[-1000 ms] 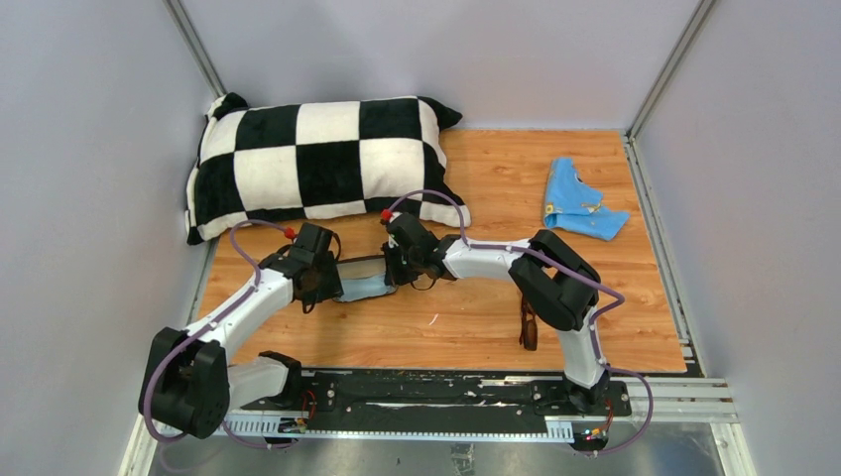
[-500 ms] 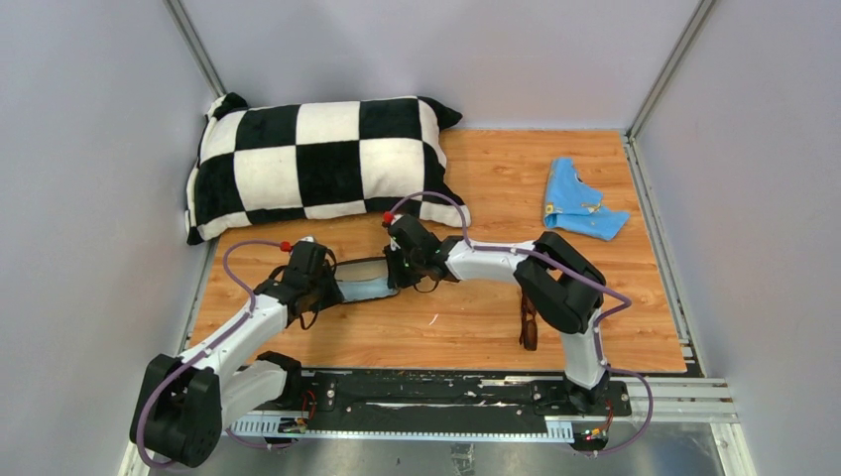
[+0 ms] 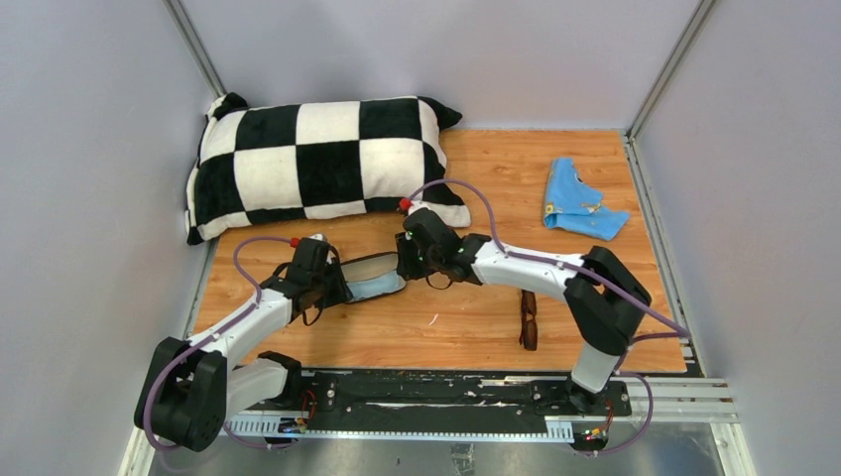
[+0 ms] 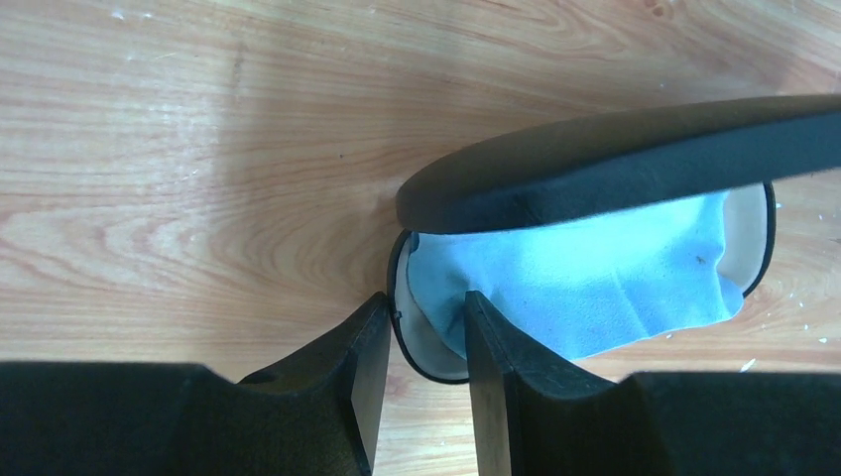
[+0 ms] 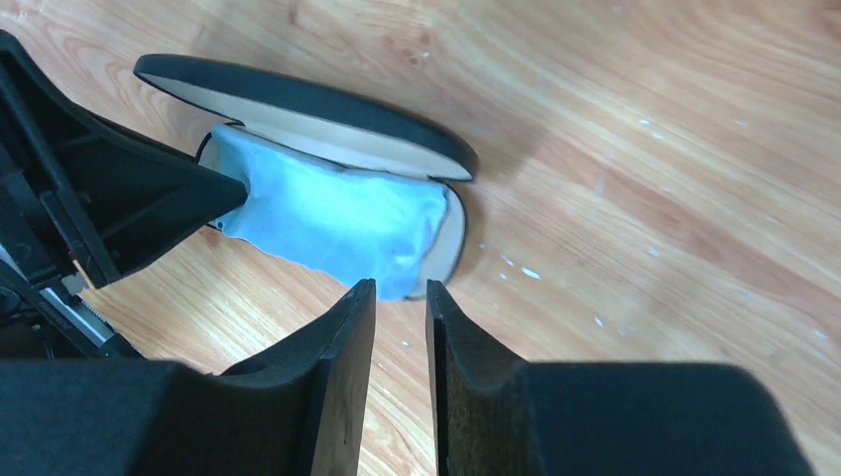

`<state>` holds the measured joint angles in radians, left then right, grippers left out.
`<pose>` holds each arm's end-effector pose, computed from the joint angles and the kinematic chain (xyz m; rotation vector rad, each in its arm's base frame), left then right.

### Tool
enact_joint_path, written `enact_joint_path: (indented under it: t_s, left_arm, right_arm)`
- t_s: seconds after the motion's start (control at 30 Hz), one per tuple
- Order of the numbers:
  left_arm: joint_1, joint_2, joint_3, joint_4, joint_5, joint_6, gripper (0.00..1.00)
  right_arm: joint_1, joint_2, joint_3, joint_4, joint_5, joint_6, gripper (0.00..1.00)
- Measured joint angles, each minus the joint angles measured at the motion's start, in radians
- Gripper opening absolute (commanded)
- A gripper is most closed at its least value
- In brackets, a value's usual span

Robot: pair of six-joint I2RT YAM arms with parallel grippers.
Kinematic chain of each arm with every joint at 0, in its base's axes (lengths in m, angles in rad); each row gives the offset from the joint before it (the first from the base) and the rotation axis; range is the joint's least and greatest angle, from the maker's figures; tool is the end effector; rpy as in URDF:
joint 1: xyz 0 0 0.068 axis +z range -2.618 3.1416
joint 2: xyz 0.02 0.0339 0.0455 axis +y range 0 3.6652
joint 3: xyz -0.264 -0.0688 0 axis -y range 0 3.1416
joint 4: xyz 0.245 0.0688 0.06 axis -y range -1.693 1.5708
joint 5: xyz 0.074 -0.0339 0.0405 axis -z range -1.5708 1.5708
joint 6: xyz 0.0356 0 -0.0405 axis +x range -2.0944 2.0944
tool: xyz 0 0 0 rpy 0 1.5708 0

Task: Organize the sunglasses
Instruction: Place the glasses cleaning cloth in the sunglasses case, then adjust the sunglasses at the center of the board.

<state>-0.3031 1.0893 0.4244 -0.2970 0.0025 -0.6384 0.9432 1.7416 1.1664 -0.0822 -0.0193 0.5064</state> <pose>0.1816 -0.0569 0.1536 -0.4287 2.5395 -0.3699 0.2284 0.3160 0.2238 -0.5209 2.2955 0.7838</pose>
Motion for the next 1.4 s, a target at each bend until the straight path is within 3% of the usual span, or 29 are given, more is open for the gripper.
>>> enact_joint_path:
  t_s: [0.3,0.57,0.7,0.87,1.17,1.4]
  left_arm:
    - [0.000,0.003,-0.005,0.023,0.027,0.018,0.40]
    - [0.000,0.005,-0.018,0.061,0.053,0.019,0.42]
    - [0.000,-0.006,-0.027,0.072,0.065,0.014,0.45]
    - [0.000,-0.016,-0.031,0.071,0.071,0.010,0.50]
    - [0.000,-0.018,-0.030,0.075,0.085,0.006,0.62]
    - [0.000,-0.033,-0.024,0.056,0.081,0.003,0.67]
  right_arm:
    - [-0.034,-0.345,-0.218,-0.097,0.201,0.002,0.47]
    - [-0.329,-0.817,-0.489,-0.298,0.287,0.006,0.63]
    - [-0.436,-0.941,-0.568,-0.404,0.261,0.019,0.65]
    - [-0.466,-0.965,-0.665,-0.471,0.193,0.042,0.67]
    - [-0.473,-0.835,-0.676,-0.459,0.165,0.050,0.72]
    - [-0.485,-0.688,-0.674,-0.406,0.157,0.035,0.62]
